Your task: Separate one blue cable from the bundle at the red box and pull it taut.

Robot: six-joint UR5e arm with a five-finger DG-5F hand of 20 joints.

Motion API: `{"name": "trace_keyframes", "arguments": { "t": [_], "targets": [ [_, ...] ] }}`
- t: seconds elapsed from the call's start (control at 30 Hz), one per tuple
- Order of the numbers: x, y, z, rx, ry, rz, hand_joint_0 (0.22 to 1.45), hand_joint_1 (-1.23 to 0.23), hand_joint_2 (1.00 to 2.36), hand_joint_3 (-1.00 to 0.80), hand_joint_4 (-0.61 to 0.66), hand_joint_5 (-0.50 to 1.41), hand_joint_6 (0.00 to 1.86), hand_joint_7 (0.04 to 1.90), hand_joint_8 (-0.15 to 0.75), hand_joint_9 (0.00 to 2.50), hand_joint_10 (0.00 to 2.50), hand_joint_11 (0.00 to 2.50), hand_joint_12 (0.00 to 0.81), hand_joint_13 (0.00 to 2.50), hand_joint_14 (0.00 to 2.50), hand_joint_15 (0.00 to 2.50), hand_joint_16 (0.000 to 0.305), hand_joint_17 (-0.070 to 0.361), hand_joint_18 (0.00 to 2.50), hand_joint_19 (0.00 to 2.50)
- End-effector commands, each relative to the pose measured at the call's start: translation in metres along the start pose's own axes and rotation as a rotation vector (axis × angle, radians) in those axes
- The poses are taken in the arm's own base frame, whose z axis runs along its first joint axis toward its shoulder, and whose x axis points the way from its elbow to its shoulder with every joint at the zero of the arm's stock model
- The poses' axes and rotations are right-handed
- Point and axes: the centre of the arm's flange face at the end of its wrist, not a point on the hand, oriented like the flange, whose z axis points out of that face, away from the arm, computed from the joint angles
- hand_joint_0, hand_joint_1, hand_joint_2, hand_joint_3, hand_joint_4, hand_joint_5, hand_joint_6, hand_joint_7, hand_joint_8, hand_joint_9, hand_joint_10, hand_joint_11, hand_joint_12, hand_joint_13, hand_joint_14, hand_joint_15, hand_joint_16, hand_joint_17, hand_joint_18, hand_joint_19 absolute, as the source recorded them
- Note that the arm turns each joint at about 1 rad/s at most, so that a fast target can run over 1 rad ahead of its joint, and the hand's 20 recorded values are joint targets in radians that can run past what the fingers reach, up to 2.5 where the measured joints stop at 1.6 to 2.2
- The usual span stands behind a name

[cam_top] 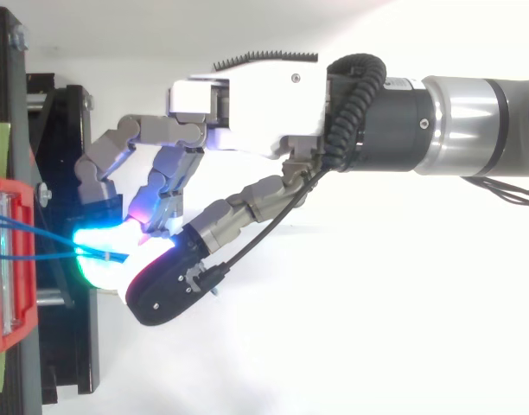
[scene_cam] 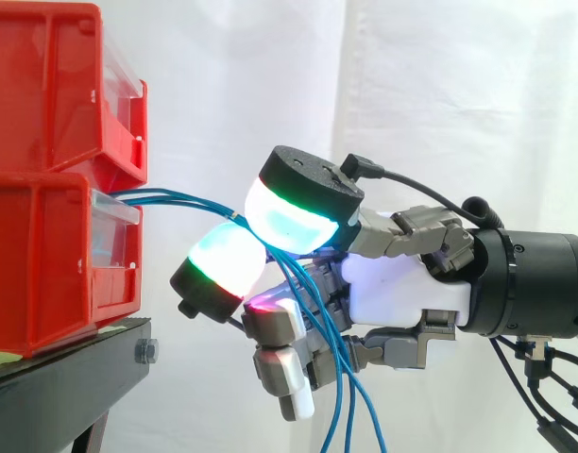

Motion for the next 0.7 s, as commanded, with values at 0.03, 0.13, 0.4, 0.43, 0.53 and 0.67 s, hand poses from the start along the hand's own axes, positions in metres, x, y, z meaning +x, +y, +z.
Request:
{"name": "trace_keyframes", "arguments": {
  "t": [0.03,0.13,0.4,0.43,0.53,0.67],
  "targets": [
    [0.0000,-0.0003,-0.0001,0.000,0.000,0.000,0.78,-0.88,1.00,-0.50,-0.07,-0.17,0.94,1.19,0.311,1.10,0.02,1.11,0.391,1.10,0.03,0.81,0.051,0.114,0.93,0.76],
    [0.0002,-0.0004,-0.0002,0.001,0.002,0.000,0.76,-0.88,1.00,-0.50,-0.04,-0.17,0.93,1.20,0.315,1.12,0.03,1.12,0.390,1.11,0.03,0.81,0.050,0.113,0.94,0.76],
    [-0.0002,-0.0008,-0.0005,0.005,-0.003,0.001,0.63,-0.69,1.00,-0.50,0.02,-0.15,0.90,1.16,0.313,1.20,0.03,1.06,0.395,1.14,0.03,0.81,0.045,0.102,0.93,0.82],
    [-0.0002,-0.0008,-0.0005,0.005,-0.003,0.001,0.62,-0.67,1.00,-0.50,0.01,-0.14,0.89,1.17,0.315,1.20,0.03,1.05,0.392,1.14,0.03,0.83,0.045,0.102,0.92,0.83],
    [-0.0002,-0.0008,-0.0005,0.005,-0.003,0.001,0.61,-0.59,1.00,-0.47,-0.01,-0.13,0.86,1.15,0.312,1.21,0.03,1.02,0.394,1.15,0.03,0.83,0.048,0.107,0.94,0.87],
    [-0.0002,-0.0008,-0.0005,0.005,-0.003,0.003,0.62,-0.52,1.01,-0.41,0.02,-0.12,0.83,1.11,0.305,1.22,0.03,0.99,0.393,1.15,0.03,0.83,0.049,0.110,0.94,0.89]
  ]
}}
